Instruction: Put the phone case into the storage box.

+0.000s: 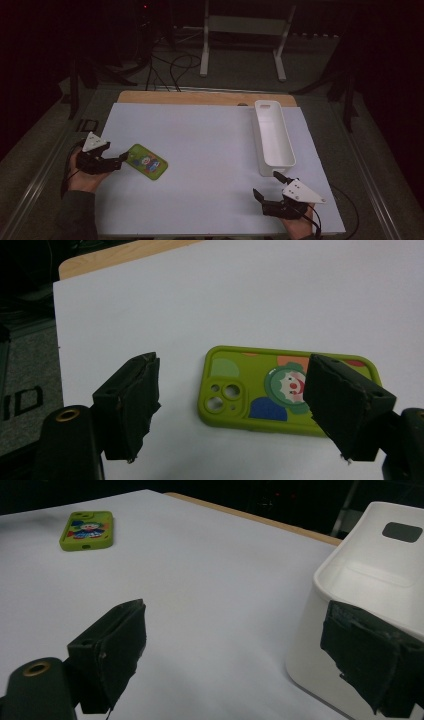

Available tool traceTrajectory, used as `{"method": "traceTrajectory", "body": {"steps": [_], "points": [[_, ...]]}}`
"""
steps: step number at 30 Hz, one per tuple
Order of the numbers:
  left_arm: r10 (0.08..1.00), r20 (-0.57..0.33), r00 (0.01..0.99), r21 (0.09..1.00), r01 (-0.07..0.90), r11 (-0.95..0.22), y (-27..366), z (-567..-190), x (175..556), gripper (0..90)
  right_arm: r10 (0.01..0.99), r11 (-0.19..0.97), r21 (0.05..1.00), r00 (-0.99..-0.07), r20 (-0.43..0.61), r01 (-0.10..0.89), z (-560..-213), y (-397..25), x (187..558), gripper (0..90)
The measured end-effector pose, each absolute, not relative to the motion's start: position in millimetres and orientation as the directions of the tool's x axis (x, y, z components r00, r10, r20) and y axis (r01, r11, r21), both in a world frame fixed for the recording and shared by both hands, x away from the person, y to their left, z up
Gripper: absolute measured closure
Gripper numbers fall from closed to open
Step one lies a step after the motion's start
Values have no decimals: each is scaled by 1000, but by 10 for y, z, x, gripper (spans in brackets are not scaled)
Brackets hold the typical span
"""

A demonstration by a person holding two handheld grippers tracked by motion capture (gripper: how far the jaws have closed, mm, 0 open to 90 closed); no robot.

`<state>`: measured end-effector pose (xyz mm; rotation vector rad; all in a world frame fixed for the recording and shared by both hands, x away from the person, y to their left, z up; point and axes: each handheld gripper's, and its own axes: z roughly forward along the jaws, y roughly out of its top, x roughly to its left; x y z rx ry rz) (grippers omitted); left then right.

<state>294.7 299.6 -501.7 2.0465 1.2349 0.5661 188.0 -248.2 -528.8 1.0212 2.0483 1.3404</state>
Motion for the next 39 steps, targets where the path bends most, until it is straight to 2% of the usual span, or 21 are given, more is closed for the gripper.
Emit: {"method": "traceTrajectory", "body": {"steps": [7, 9, 12, 13, 15, 20, 26, 30, 31, 39], "points": [[888, 30, 458, 739, 588, -328, 2982, -5039, 2948, 272, 796, 242, 916, -606, 2, 321, -5287, -2480, 1878, 116], [889, 27, 457, 742, 587, -324, 2984, -5050, 2950, 340, 796, 242, 916, -606, 2, 320, -5287, -2478, 1877, 117], [894, 21, 448, 739, 595, -316, 2995, -5087, 2954, 340, 796, 241, 916, -606, 2, 320, -5286, -2478, 1876, 117], [895, 21, 446, 737, 597, -315, 2997, -5102, 2955, 394, 796, 242, 916, -606, 1, 319, -5286, -2483, 1877, 117], [895, 21, 446, 737, 597, -315, 2997, -5102, 2955, 407, 795, 243, 916, -606, 0, 319, -5285, -2484, 1877, 117], [900, 16, 436, 721, 619, -313, 3002, -5196, 2960, 509, 795, 243, 916, -607, 1, 319, -5286, -2479, 1875, 117], [904, 15, 427, 714, 628, -308, 3010, -5227, 2968, 688, 794, 244, 917, -608, -1, 317, -5284, -2481, 1875, 117], [908, 16, 418, 714, 631, -303, 3022, -5240, 2977, 872, 795, 243, 917, -606, -2, 315, -5280, -2481, 1871, 117], [910, 8, 415, 716, 633, -295, 3028, -5244, 2978, 895, 796, 243, 917, -606, -2, 315, -5279, -2482, 1870, 117], [919, 25, 393, 701, 648, -296, 3035, -5285, 3005, 900, 796, 241, 919, -605, -2, 313, -5278, -2484, 1870, 118]]}}
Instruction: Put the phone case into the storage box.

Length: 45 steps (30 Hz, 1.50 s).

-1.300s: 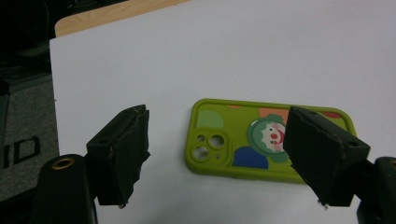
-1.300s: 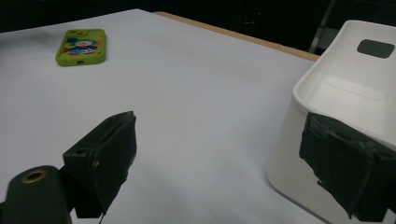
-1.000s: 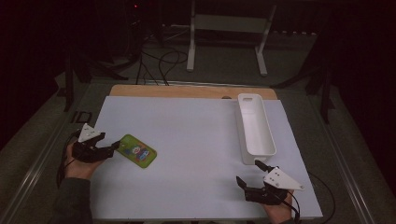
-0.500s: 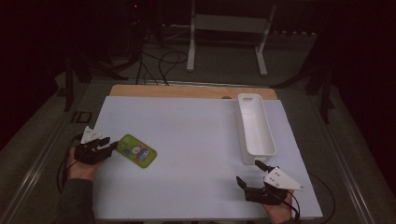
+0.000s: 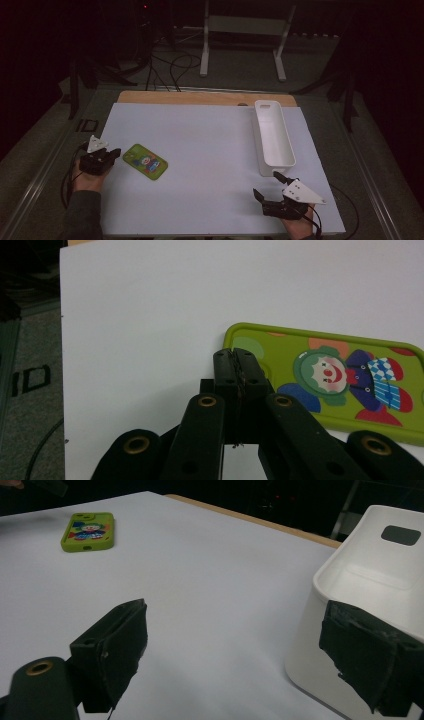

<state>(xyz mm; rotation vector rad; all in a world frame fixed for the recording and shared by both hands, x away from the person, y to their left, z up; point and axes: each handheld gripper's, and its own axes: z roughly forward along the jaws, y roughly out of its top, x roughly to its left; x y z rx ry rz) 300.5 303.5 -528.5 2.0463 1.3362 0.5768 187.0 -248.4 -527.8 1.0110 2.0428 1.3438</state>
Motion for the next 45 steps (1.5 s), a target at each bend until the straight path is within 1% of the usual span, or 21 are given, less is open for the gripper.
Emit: {"method": "traceTrajectory", "body": {"steps": [15, 28, 37, 45], "points": [[934, 27, 357, 658, 697, -286, 3038, -5455, 3018, 900, 797, 241, 920, -604, -6, 309, -5274, -2482, 1863, 127], [941, 35, 338, 643, 713, -280, 3017, -5525, 3062, 900, 799, 241, 924, -601, -14, 298, -5270, -2480, 1859, 129], [952, 10, 306, 644, 726, -241, 2971, -5597, 3123, 900, 799, 241, 923, -601, -14, 300, -5266, -2474, 1853, 130], [951, -1, 308, 647, 726, -234, 2886, -5611, 3189, 900, 798, 248, 922, -602, -21, 298, -5267, -2472, 1855, 131]]}}
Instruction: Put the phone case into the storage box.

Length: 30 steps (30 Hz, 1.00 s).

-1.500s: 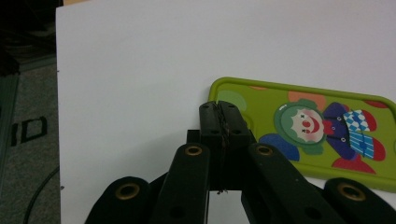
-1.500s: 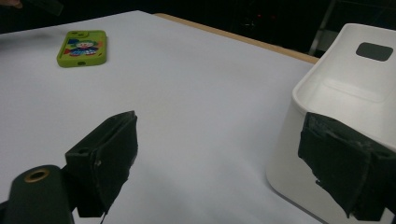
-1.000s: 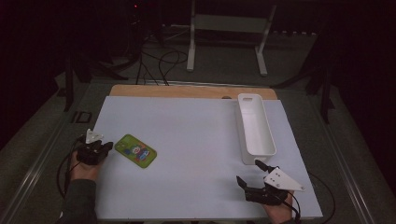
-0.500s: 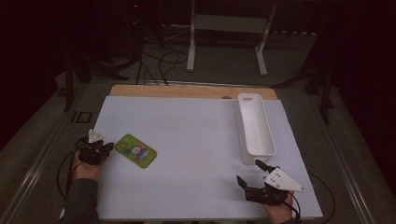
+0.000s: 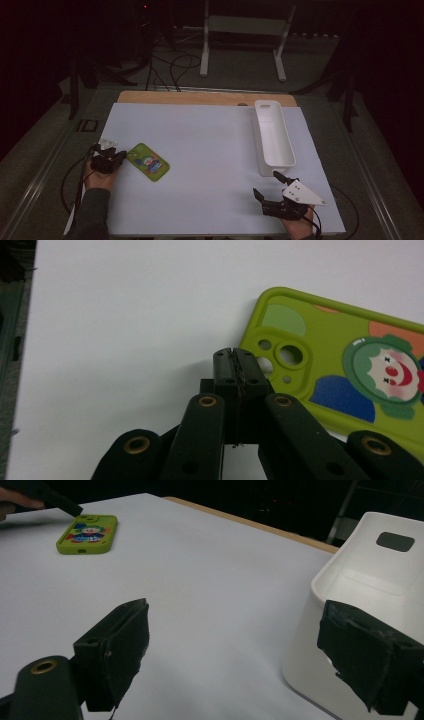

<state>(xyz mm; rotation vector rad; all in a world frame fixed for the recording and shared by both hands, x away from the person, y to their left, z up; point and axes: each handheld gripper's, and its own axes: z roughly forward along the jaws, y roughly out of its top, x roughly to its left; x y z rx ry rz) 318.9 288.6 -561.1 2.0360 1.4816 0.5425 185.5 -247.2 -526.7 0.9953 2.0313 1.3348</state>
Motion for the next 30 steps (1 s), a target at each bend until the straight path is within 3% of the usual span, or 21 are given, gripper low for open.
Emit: {"method": "traceTrajectory", "body": {"steps": [30], "points": [[905, -78, 418, 650, 710, -272, 2252, -5656, 3426, 900, 802, 248, 923, -596, -26, 293, -5258, -2493, 1849, 133]]}}
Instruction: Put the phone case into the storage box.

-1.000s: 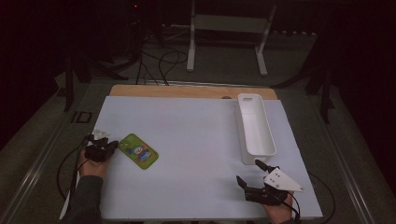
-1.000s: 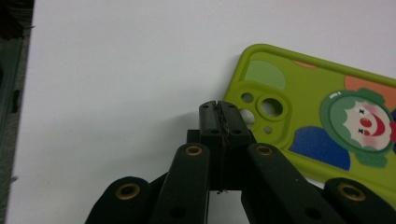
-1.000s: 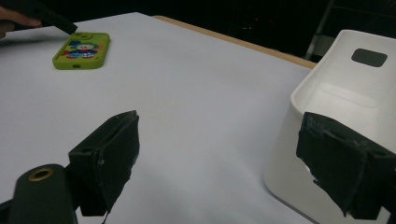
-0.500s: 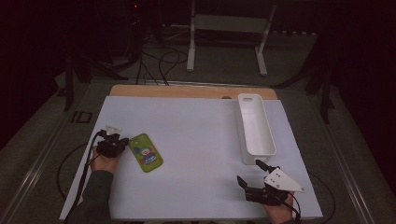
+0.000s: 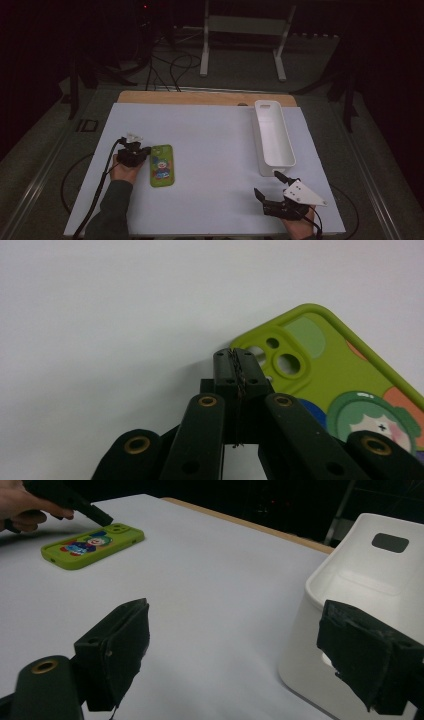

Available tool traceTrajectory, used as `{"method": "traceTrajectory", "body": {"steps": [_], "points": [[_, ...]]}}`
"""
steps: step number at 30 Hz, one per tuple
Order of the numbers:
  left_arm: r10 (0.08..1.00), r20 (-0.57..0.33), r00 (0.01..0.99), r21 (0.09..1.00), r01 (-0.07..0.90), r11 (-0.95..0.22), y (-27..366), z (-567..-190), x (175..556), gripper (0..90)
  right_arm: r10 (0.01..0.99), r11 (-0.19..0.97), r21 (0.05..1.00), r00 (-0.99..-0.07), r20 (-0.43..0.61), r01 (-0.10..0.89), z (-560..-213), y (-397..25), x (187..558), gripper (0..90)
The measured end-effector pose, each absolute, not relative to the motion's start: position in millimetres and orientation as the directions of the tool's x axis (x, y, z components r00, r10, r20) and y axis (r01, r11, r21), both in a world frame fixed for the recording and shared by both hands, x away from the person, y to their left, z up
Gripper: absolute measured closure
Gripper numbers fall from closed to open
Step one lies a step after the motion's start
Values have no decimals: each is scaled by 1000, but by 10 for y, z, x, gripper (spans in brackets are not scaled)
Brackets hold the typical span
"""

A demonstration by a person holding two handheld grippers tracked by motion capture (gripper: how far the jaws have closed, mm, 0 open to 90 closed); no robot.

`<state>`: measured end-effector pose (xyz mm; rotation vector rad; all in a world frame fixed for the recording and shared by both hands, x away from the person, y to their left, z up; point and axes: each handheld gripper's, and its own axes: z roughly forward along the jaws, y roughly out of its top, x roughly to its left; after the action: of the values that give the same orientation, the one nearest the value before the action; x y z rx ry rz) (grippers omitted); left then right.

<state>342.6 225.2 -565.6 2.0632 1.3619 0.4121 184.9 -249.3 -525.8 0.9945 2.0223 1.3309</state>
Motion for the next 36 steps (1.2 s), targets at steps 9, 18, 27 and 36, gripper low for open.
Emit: {"method": "traceTrajectory", "body": {"steps": [9, 18, 27, 36], "points": [[872, -102, 478, 656, 692, -302, 2019, -5653, 3456, 900, 802, 248, 924, -597, -27, 292, -5256, -2495, 1849, 134], [832, -138, 538, 657, 678, -330, 1820, -5670, 3446, 900, 803, 246, 924, -596, -26, 292, -5256, -2496, 1848, 134], [790, -143, 596, 667, 648, -368, 1612, -5653, 3426, 900, 801, 249, 924, -598, -29, 289, -5257, -2492, 1851, 134], [751, -171, 638, 681, 627, -377, 1496, -5641, 3403, 900, 804, 244, 925, -594, -25, 292, -5257, -2503, 1849, 134]]}}
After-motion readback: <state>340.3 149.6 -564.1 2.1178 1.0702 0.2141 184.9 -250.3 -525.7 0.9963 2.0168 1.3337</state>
